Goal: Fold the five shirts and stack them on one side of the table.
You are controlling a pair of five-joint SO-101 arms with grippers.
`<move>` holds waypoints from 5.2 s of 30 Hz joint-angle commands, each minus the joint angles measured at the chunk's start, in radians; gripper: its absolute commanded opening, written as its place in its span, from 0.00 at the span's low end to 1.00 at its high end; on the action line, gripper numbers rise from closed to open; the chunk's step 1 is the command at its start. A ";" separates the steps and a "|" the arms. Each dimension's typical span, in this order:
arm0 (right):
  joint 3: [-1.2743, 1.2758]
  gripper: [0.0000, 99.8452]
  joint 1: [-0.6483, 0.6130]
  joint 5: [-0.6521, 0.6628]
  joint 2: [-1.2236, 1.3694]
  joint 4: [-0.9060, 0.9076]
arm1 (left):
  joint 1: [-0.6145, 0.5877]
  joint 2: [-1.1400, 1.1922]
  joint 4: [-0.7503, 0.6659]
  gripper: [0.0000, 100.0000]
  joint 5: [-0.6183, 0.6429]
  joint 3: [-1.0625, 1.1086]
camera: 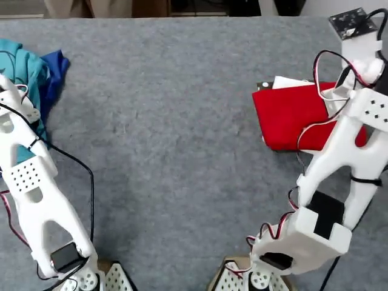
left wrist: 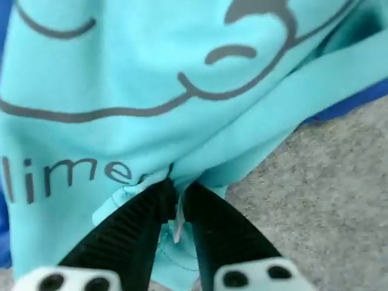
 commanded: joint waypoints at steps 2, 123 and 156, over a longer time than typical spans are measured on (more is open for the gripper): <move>0.041 0.25 0.001 -0.012 -0.071 0.018 | 0.031 -0.148 0.015 0.02 -0.005 -0.068; 1.291 0.00 -0.555 -0.135 -0.162 -0.967 | 1.152 -2.025 -0.437 0.23 -0.138 2.562; 1.248 0.00 -0.644 -0.141 -0.254 -0.845 | 0.904 -1.560 -0.534 0.02 -0.075 2.325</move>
